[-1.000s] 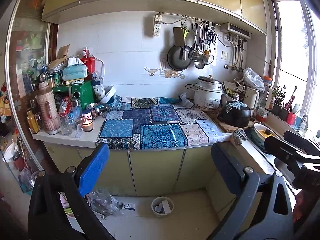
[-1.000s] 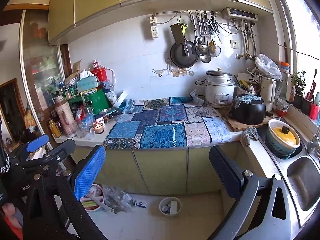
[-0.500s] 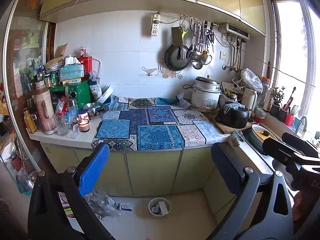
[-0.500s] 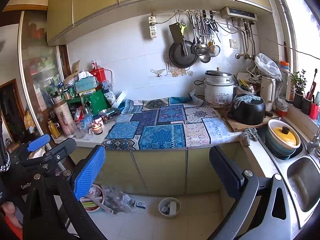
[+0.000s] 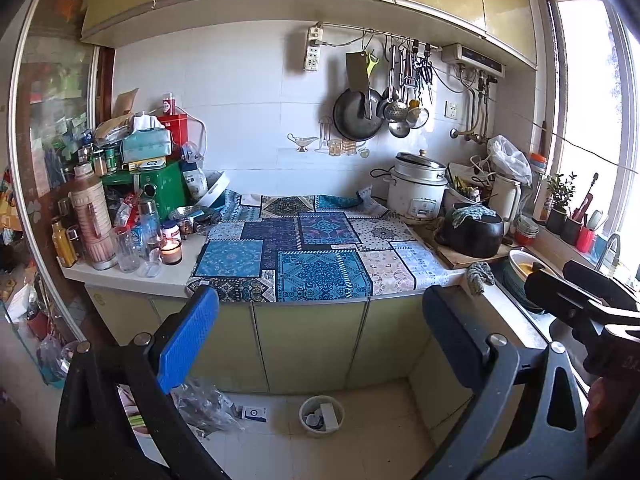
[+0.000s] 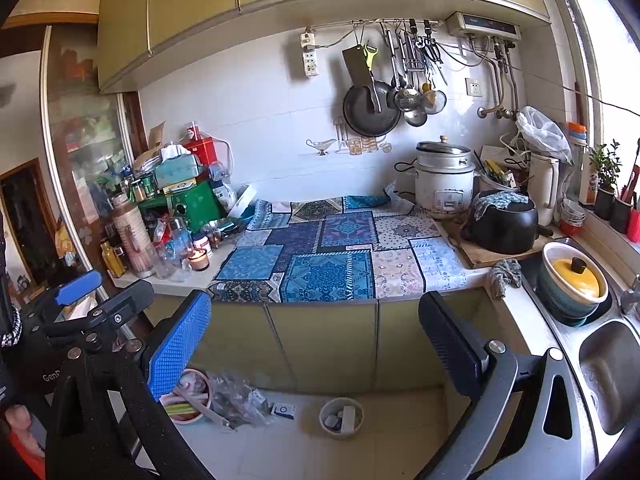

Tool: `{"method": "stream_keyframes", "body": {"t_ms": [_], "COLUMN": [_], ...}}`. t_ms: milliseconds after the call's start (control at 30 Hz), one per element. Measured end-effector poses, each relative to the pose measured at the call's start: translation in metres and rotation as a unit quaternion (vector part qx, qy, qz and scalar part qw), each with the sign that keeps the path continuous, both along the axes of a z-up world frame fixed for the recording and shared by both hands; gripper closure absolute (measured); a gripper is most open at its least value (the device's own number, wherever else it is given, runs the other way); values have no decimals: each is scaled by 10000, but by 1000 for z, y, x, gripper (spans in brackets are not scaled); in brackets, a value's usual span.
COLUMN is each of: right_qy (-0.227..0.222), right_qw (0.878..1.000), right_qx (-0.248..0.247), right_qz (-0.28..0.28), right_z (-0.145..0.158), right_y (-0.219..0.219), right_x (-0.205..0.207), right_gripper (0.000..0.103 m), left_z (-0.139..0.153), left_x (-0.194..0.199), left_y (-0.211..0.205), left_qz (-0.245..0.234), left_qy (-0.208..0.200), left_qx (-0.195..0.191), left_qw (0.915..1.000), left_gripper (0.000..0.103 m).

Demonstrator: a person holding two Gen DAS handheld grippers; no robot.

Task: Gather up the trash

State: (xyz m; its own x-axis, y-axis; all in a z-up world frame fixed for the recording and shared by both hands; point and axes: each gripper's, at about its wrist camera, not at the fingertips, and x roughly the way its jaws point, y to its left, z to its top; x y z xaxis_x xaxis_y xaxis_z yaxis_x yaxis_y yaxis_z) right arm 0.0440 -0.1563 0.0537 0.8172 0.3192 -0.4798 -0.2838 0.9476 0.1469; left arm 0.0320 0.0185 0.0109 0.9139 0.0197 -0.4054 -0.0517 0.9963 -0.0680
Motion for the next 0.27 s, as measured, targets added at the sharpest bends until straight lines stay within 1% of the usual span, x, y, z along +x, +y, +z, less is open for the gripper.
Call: {"method": "stream_keyframes", "body": {"t_ms": [267], "right_qy": [129], "right_qw": [9997], "right_qx": [7], "right_qz": [207], "right_z": [-3], "right_y": [-12], "right_x": [20], "right_gripper": [0], "left_z": [-4], "left_x": [16], "left_y": [-16], "left_qz": [180], "left_qy": [148], "left_qx": [29], "left_qw": [9997], "left_gripper": [1]}}
